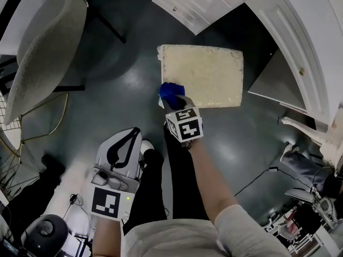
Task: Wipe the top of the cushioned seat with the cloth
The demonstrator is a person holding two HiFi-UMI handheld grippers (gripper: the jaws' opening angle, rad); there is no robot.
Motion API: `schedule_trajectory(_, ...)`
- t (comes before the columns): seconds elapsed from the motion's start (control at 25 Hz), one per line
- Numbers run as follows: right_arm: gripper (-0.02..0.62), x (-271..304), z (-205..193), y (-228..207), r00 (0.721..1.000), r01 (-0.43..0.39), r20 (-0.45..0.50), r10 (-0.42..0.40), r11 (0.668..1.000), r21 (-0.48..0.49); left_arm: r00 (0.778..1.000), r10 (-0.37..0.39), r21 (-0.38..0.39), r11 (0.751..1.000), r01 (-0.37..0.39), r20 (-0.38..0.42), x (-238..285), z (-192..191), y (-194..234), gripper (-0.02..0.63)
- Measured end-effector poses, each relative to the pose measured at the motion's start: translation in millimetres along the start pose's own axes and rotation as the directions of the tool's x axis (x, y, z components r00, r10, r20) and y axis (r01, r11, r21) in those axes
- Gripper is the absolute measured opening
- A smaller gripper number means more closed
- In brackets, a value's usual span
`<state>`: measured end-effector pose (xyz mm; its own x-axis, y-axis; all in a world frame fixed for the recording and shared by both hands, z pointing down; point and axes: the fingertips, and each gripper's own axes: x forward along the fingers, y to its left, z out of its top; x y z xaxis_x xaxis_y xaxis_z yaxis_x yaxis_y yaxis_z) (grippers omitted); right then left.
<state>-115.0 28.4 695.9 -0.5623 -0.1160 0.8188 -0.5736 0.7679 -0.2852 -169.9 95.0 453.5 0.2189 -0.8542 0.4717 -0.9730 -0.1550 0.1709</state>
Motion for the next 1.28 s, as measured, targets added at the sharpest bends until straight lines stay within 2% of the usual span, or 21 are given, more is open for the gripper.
schedule_trajectory(0.56,0.078,-8.2,-24.3,13.5,0.999,0.037,0.020,-0.038,0.997,0.064,0.997,-0.073,0.056,0.996,0.071,0.035,-23.0,-1.6,-3.2,0.000)
schedule_trajectory(0.84,0.078,-12.5,-27.0,9.5,0.997,0.064,0.040,-0.065,0.997,0.042,0.994,-0.106,0.047,0.993,0.107,-0.035,-50.9,-40.1,-15.1,0.000)
schedule_trajectory(1.16,0.078,-15.6,-30.3,2.8,0.999,0.036,0.040,-0.037,0.999,0.037,0.995,-0.072,0.001,0.997,0.072,-0.068,-52.9,-62.0,-21.7,0.000)
schedule_trajectory(1.28,0.078,-17.2,-32.3,-0.6,0.999,0.010,0.045,-0.011,1.000,0.027,0.998,-0.052,0.000,0.999,0.052,-0.045,-40.0,-57.8,-27.5,0.000)
